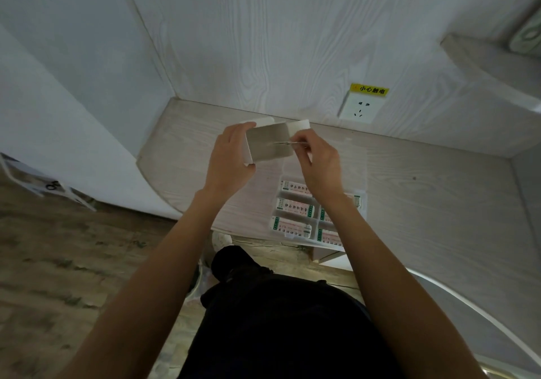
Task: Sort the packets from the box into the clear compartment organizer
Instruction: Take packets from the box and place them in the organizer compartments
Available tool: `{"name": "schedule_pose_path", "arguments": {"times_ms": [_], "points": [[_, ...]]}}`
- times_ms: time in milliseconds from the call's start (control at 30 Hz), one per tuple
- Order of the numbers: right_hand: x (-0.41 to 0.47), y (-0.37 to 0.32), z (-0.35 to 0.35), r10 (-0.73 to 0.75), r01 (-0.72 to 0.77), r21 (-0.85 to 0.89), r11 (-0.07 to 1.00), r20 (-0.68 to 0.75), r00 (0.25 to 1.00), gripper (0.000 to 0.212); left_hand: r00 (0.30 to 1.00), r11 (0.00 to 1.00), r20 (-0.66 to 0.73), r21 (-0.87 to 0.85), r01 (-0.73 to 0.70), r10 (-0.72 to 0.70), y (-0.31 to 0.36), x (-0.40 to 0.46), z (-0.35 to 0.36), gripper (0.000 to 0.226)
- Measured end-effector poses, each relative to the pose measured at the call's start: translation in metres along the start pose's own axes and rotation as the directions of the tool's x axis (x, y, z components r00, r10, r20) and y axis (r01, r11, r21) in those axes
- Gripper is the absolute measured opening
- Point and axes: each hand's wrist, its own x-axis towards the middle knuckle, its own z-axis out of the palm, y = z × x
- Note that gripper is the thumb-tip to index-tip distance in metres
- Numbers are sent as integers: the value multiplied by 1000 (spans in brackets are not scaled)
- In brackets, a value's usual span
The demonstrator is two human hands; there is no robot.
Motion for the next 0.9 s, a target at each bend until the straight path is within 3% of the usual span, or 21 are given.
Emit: {"name": "schedule_pose_path", "arguments": {"times_ms": [133, 267, 433, 500, 567, 633, 700, 800, 900], "points": [[-5, -3, -3, 200, -181, 214, 960, -74, 977, 5, 989, 987, 33, -62, 148, -146, -9, -9, 8, 77], [-9, -5, -4, 447, -389, 403, 828, -57, 893, 3, 961, 956, 50, -94, 276, -273, -21, -10, 18, 77], [-13, -6, -16, 598, -543, 474, 693, 42, 800, 8, 914, 922, 121, 54, 383, -387, -50, -1, 21, 86], [-16, -6, -21, 612, -562, 482, 673, 65, 789, 10, 916, 913, 142, 229, 338, -375, -53, -2, 15, 96], [-22, -7, -26, 617, -572, 489, 658, 84, 782, 11, 969, 912, 48, 351, 211, -243, -43, -5, 3, 98], [-27, -7, -29, 630, -589, 486, 645, 99, 771, 11, 997, 969, -70, 241, 47, -31, -21, -8, -9, 80], [-32, -6, -33, 638, -605, 470, 643, 109, 762, 11, 1000, 997, -9, -70, 21, -22, 8, -13, -11, 55], [-39, -6, -36, 611, -582, 511, 633, 131, 780, 13, 924, 810, 348, -488, 324, -160, 48, -17, -6, 36], [-47, -8, -38, 569, -559, 532, 636, 166, 805, 18, 829, 637, 505, -563, 527, -239, 62, -17, 6, 27]]}}
